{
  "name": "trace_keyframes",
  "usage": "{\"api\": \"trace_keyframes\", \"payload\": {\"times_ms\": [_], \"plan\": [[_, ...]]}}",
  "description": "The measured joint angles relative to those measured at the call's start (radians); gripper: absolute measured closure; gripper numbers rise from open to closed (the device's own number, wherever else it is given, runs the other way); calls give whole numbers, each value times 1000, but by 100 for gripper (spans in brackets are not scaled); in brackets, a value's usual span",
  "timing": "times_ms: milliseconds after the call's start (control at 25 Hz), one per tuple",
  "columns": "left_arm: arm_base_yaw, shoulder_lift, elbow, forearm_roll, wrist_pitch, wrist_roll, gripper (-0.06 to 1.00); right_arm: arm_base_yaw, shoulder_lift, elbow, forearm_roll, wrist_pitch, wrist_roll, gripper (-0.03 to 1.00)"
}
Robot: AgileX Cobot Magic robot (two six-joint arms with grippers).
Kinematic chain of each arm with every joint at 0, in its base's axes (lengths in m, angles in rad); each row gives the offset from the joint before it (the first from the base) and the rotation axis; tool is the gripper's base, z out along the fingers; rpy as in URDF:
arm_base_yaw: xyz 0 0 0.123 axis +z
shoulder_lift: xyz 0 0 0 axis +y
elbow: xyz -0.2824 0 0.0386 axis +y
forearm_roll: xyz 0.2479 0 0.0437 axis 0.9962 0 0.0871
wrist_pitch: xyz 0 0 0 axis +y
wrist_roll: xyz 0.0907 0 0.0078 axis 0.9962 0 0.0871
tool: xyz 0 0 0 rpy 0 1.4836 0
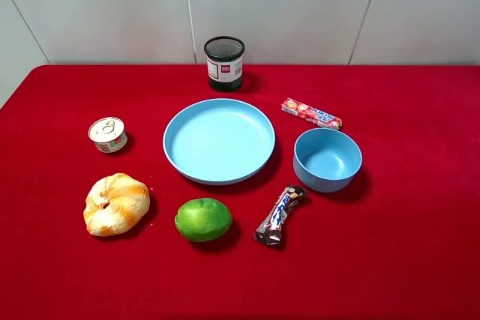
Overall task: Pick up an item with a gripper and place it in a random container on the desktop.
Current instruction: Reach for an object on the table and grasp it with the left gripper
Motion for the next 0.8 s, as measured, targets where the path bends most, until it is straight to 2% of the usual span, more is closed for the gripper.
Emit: {"api": "trace_keyframes", "payload": {"times_ms": [800], "plan": [[0,0,0,0,0,0,-4,0,0,0,0,0,0,27]]}}
